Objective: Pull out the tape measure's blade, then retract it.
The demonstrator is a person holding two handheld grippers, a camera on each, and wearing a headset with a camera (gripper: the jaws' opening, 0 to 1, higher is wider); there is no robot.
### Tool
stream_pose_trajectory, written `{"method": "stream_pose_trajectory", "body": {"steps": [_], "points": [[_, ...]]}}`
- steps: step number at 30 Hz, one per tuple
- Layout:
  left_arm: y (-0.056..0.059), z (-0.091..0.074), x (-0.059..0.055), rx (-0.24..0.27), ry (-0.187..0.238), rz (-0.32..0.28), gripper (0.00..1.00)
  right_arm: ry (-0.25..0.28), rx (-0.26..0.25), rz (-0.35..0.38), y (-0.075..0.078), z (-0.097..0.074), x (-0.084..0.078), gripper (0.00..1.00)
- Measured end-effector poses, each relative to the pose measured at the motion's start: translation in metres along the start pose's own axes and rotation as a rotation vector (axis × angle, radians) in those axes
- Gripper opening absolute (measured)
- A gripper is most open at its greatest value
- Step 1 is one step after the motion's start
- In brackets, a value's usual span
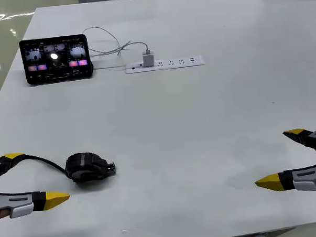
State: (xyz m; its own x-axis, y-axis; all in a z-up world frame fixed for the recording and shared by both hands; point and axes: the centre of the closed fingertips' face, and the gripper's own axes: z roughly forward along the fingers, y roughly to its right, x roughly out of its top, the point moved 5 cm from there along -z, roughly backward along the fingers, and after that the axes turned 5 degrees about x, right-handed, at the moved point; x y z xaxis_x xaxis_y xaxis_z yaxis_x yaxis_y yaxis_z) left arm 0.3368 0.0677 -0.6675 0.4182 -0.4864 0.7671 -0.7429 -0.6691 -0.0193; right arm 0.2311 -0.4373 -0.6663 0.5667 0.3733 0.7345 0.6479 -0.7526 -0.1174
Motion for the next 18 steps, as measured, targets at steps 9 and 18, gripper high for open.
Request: {"method": "stream_pose_trajectory", "body": {"steps": [9, 18], "points": [[0.0000, -0.0007, -0.0037, -0.007, 0.000, -0.005, 0.99, -0.001, -0.001, -0.004, 0.0012, 0.0008, 0.0018, 0.99], [-0.0026, -0.0010, -0.0044, -0.013, -0.004, -0.008, 0.99, -0.003, -0.006, -0.016, 0.0019, 0.0023, 0.0034, 0.99]]}}
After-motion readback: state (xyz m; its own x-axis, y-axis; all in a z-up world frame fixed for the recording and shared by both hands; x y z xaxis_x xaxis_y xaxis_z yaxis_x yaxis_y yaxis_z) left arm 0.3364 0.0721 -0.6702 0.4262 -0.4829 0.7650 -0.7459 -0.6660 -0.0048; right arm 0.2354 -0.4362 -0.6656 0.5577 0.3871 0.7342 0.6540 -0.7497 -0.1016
